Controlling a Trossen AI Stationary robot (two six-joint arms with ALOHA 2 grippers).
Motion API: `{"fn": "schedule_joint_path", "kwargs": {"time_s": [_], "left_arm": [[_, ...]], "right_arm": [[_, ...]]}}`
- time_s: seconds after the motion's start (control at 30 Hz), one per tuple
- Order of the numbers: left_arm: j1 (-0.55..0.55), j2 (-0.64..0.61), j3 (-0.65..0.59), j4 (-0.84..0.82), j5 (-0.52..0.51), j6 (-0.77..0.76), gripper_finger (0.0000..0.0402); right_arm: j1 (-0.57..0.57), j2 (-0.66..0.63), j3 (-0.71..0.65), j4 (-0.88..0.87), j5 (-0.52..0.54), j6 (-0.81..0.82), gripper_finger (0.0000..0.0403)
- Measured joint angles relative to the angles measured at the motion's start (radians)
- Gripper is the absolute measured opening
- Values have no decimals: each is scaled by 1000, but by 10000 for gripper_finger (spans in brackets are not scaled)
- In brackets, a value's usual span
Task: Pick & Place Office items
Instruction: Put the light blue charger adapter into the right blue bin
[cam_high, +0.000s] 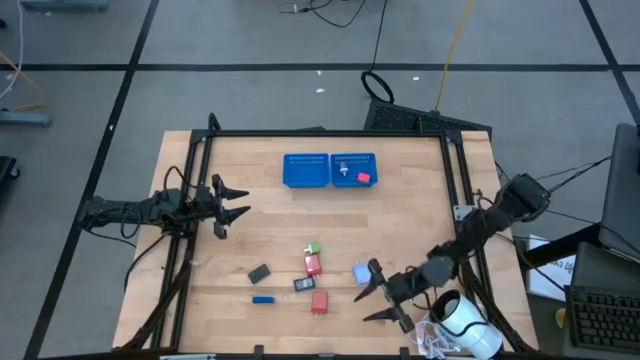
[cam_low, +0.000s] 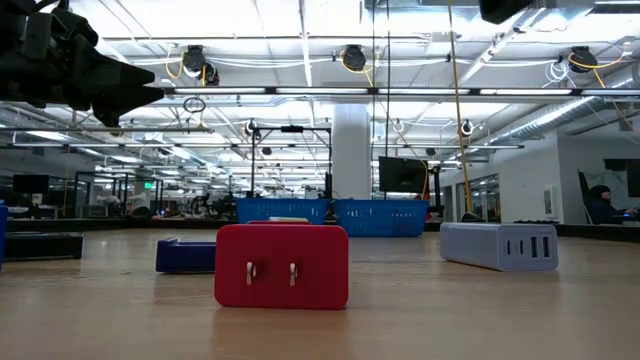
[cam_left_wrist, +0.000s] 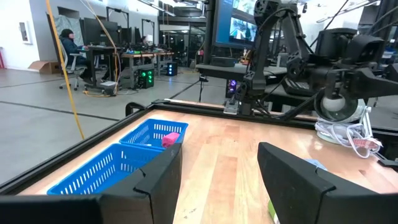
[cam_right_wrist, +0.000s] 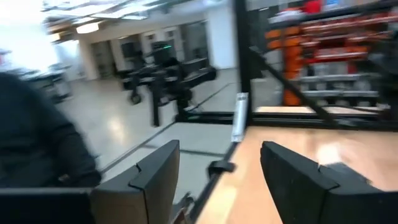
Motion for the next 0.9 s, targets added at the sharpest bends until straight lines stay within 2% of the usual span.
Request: {"fn": "schedule_joint_path", "kwargs": {"time_s": [0.1, 0.2, 0.3, 0.47, 0.53, 0.63, 0.8, 0.9], "left_arm": [[0, 0, 0, 0, 1, 0, 214], [0, 0, 0, 0, 0, 0, 214], [0, 0, 0, 0, 0, 0, 214], [0, 0, 0, 0, 0, 0, 214], [0, 0, 0, 0, 0, 0, 214], [0, 0, 0, 0, 0, 0, 214], [0, 0, 0, 0, 0, 0, 214], [0, 0, 0, 0, 0, 0, 214]], "right_arm": [[23, 51, 9, 32, 125, 28, 225], [29, 97, 67, -33, 160, 51, 245], [28, 119, 176, -271, 177, 66, 271], [5, 135, 404, -884, 264, 131, 309], [-7, 142, 471, -1069, 269, 140, 317], [-25, 143, 508, -1234, 267, 100, 319], [-67, 144, 509, -1402, 254, 49, 320], [-105, 144, 509, -1505, 170, 73, 320]]}}
